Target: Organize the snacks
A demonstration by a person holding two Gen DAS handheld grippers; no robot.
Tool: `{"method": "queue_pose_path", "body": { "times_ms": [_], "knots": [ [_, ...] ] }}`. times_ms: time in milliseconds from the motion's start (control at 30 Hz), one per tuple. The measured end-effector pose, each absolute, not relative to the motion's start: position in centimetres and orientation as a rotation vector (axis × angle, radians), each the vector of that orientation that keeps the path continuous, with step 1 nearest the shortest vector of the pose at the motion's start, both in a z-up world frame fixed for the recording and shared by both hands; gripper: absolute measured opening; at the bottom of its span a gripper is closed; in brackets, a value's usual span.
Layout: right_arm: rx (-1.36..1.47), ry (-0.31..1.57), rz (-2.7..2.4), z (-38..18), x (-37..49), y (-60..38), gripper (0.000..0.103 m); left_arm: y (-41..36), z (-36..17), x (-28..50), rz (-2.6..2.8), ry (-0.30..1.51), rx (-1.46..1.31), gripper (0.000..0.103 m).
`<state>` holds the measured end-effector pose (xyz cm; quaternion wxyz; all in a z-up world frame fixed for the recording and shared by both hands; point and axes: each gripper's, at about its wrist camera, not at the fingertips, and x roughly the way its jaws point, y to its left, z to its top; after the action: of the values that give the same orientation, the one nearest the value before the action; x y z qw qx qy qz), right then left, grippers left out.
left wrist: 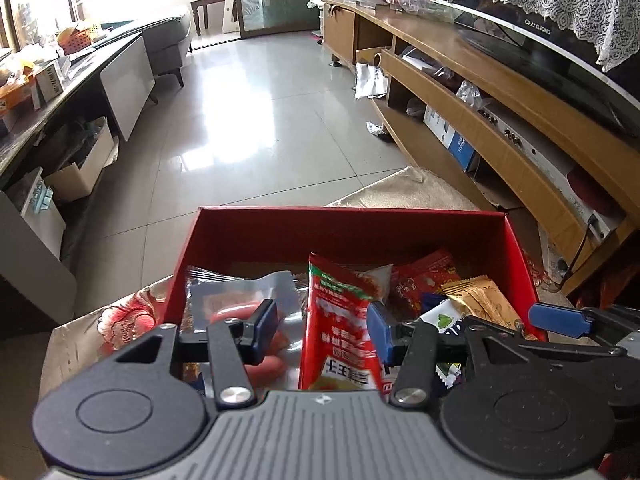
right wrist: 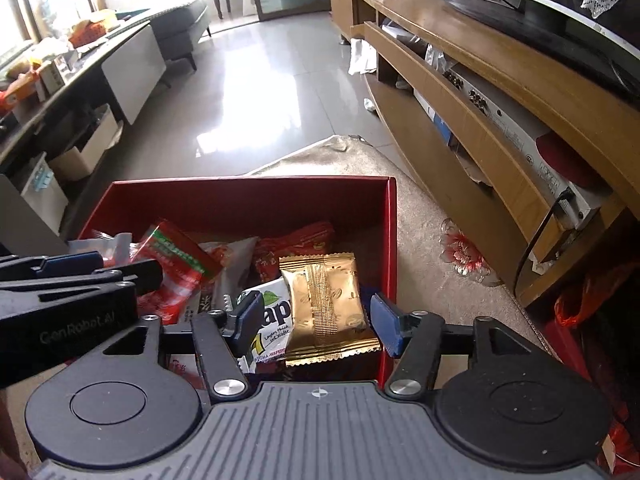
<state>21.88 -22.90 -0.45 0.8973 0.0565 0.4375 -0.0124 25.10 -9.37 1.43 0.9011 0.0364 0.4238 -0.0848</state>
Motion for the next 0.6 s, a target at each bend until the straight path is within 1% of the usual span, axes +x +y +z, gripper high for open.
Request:
{"method": "queue_pose_path", "body": {
  "times_ms": [133,200,233,333,600],
  "knots": [
    [0.108,0.899,-0.029,-0.1,21.4,-22.6,0.072,-8.7,1.9,24.4,-0.168,0.876,0.058,0.047],
    [0.077,0.884,-0.053,0.4,20.8,-22.2,0.082,-8.2,2.1,23.8,-0.167,0.873,0.047,0.048],
    [0.061,0.876,-0.062,0.6,20.6,-22.0,0.083,-7.9,2.3,23.5,-0.165,0.871,0.044,0.050],
    [0.062,0.856,-0.055,1.2,19.6,-21.9,0.085,-7.4,2.5,22.3,-0.162,0.867,0.038,0.054],
    [0.073,0.842,-0.059,2.2,16.7,-21.8,0.086,-6.5,2.4,19.0,-0.152,0.875,0.036,0.056]
  ]
}}
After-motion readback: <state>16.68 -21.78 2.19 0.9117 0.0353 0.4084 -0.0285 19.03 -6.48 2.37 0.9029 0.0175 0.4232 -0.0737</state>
